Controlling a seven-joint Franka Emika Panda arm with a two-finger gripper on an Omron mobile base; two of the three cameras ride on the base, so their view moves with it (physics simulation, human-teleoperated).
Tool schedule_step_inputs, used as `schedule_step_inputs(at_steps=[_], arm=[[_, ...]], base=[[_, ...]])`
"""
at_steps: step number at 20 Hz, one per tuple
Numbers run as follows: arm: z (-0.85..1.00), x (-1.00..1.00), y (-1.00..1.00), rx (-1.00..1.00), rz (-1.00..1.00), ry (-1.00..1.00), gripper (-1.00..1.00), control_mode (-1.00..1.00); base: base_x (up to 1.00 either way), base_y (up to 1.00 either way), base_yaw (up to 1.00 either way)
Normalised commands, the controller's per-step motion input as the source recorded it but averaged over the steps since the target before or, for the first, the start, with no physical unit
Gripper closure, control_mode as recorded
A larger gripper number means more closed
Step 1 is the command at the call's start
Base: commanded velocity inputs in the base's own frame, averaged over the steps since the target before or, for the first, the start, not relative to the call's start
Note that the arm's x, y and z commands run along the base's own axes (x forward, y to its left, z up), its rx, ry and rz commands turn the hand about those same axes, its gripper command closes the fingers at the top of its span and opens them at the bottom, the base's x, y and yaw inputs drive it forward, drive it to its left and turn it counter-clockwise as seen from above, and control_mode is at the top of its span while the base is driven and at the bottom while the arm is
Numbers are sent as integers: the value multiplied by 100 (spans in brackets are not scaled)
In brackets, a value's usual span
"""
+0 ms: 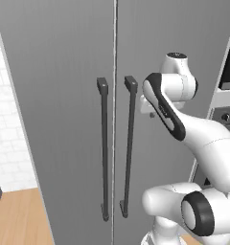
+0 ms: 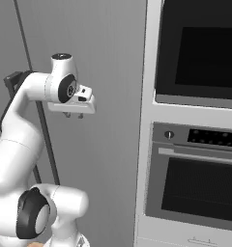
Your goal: Grab a lemon wedge from the fridge and one ice cube from the ice bowl, and put them in the glass of lemonade.
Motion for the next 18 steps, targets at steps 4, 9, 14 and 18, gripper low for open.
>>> schedule_step_inputs(at_steps=[4,9,14,18], arm=[[-12,-30,-4,5,-3,3,-100,-100],[0,-58,-2,3,-6,-4,-100,-100],[-1,-81,-12,7,-18,-5,-100,-100],[-11,7,31,0,-20,2,-100,-100]], base=[[0,0,0],[0,0,0],[0,0,0],[0,0,0]])
